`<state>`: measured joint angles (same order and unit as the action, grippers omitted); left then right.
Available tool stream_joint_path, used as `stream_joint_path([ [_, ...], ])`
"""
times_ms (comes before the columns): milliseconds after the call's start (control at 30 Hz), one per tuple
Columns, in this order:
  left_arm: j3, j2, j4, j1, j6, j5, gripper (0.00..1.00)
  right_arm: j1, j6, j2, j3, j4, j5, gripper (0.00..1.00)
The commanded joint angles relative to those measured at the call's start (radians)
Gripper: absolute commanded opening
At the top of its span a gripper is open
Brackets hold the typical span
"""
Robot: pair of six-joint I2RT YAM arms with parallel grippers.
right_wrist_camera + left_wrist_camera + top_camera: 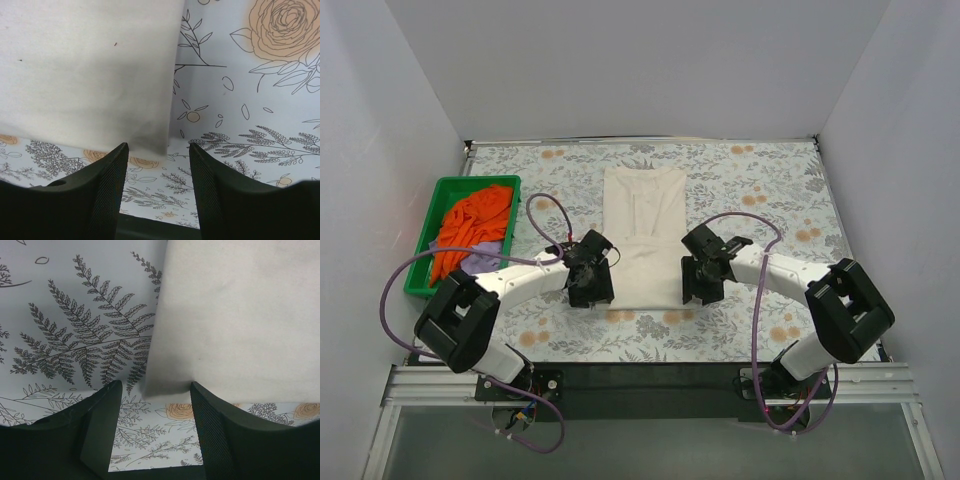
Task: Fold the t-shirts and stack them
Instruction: Fold the tshirt
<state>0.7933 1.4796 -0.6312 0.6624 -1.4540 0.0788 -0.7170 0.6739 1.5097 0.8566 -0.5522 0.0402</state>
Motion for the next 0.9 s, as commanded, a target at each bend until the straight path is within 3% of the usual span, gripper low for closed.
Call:
stream_joint_path([
  [0, -0.003, 0.045, -0.007, 0.017, 0.009, 0.022, 0.53, -0.015, 0.006, 0.043, 0.032, -0.017, 0.032, 0.50],
  [200, 0.009, 0.103, -0.035, 0.043, -0.002, 0.032, 0.53, -0.041, -0.008, 0.105, 0.024, -0.028, 0.039, 0.48],
  [367, 0.007, 0.120, -0.050, 0.048, -0.019, 0.036, 0.49, -0.052, -0.019, 0.144, 0.015, -0.048, 0.046, 0.36],
  [467, 0.006, 0.123, -0.058, 0.048, -0.026, 0.035, 0.35, -0.055, -0.025, 0.147, 0.007, -0.048, 0.038, 0.26],
  [600, 0.004, 0.139, -0.065, 0.048, -0.017, -0.013, 0.02, -0.055, -0.053, 0.156, 0.007, -0.051, 0.015, 0.07],
  [633, 0.006, 0.140, -0.074, 0.048, -0.014, -0.023, 0.00, -0.055, -0.062, 0.155, 0.007, -0.054, 0.009, 0.01],
  [800, 0.027, 0.087, -0.202, 0.048, 0.026, -0.077, 0.00, -0.056, -0.123, 0.094, 0.004, -0.147, -0.032, 0.01],
  [867, 0.027, 0.056, -0.248, 0.048, 0.038, -0.179, 0.00, -0.059, -0.146, 0.070, 0.001, -0.184, -0.092, 0.01],
])
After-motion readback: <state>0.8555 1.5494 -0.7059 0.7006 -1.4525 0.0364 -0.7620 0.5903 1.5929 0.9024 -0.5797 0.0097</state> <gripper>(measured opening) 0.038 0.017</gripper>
